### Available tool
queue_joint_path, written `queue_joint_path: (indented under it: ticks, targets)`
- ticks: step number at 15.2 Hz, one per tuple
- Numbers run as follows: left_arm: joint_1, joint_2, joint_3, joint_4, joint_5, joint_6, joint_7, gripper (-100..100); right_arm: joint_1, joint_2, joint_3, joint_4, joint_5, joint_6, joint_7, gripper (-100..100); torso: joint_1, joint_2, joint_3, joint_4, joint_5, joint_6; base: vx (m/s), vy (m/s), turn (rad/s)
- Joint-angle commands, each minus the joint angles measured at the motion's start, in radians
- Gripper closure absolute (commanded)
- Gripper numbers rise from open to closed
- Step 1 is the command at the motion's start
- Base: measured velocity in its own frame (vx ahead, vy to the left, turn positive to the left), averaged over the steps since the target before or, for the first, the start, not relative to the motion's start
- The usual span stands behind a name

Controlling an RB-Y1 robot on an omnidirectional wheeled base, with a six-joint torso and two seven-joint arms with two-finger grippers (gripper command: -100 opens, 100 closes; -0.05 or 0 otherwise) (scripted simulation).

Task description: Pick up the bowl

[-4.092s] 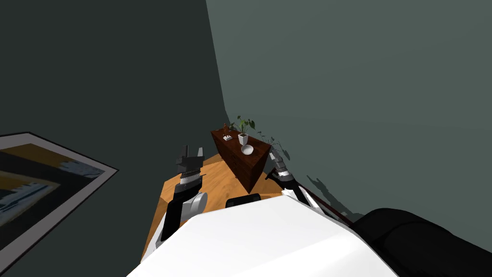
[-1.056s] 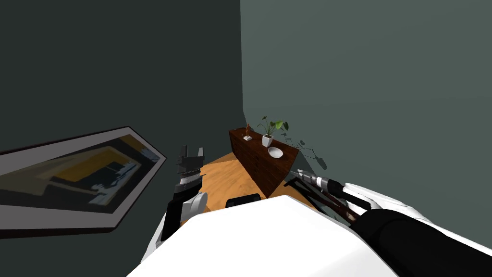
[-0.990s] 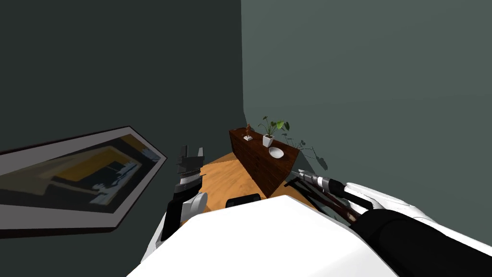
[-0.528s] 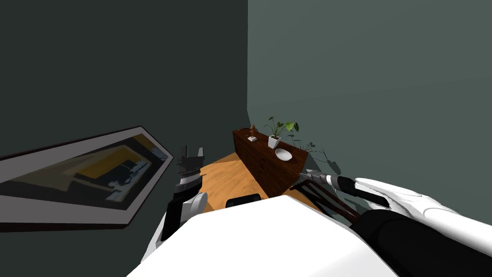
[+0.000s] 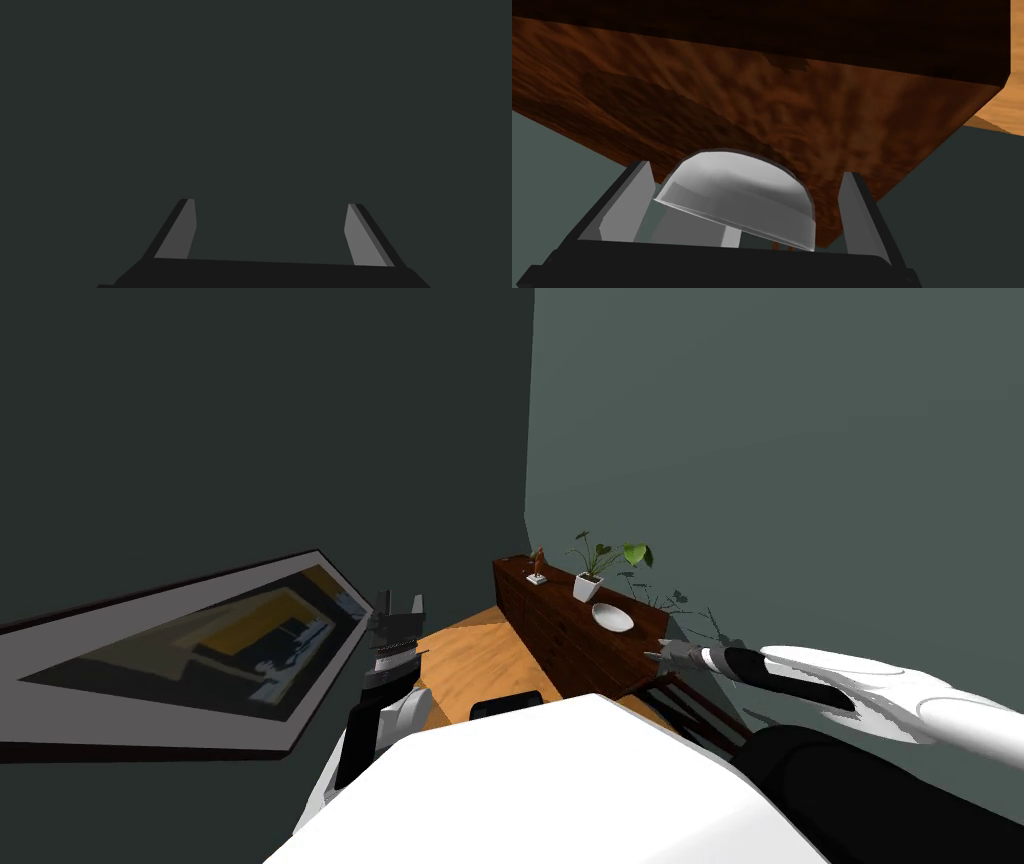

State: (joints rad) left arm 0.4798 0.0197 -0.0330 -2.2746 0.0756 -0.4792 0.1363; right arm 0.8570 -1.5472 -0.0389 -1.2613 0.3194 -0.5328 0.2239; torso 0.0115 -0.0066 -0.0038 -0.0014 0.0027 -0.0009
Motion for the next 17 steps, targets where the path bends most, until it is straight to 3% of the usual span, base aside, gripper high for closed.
queue_joint_path:
  ticks: [1,7,9,12,15,17]
  targets:
    - [0.000,0.000,0.000,0.000,0.000,0.000,0.000,0,-0.009,-0.043,0.023,0.025,0.015,0.001,0.000,-100,0.000,0.000,0.000,0.000,0.000,0.000,0.106,0.142,0.083]
    - [0.000,0.000,0.000,0.000,0.000,0.000,0.000,0,0.059,-0.161,0.060,0.092,0.065,-0.011,0.027,-100,0.001,-0.003,-0.002,-0.001,0.000,0.000,0.131,0.134,0.115]
    - [0.000,0.000,0.000,0.000,0.000,0.000,0.000,0,0.059,-0.161,0.060,0.092,0.065,-0.011,0.027,-100,-0.002,-0.002,-0.002,-0.001,0.000,0.000,0.090,0.073,0.057]
    - [0.000,0.000,0.000,0.000,0.000,0.000,0.000,0,0.107,-0.208,0.098,0.112,0.095,-0.025,0.041,-100,-0.003,0.000,0.000,0.000,-0.001,0.000,0.116,0.099,0.130]
    - [0.000,0.000,0.000,0.000,0.000,0.000,0.000,0,0.107,-0.208,0.098,0.112,0.095,-0.025,0.041,-100,-0.003,0.000,0.000,0.000,-0.001,0.001,0.093,0.068,0.043]
    - [0.000,0.000,0.000,0.000,0.000,0.000,0.000,0,0.132,-0.224,0.121,0.116,0.109,-0.033,0.048,-100,-0.006,0.003,0.002,0.001,-0.002,0.000,0.069,0.054,0.117]
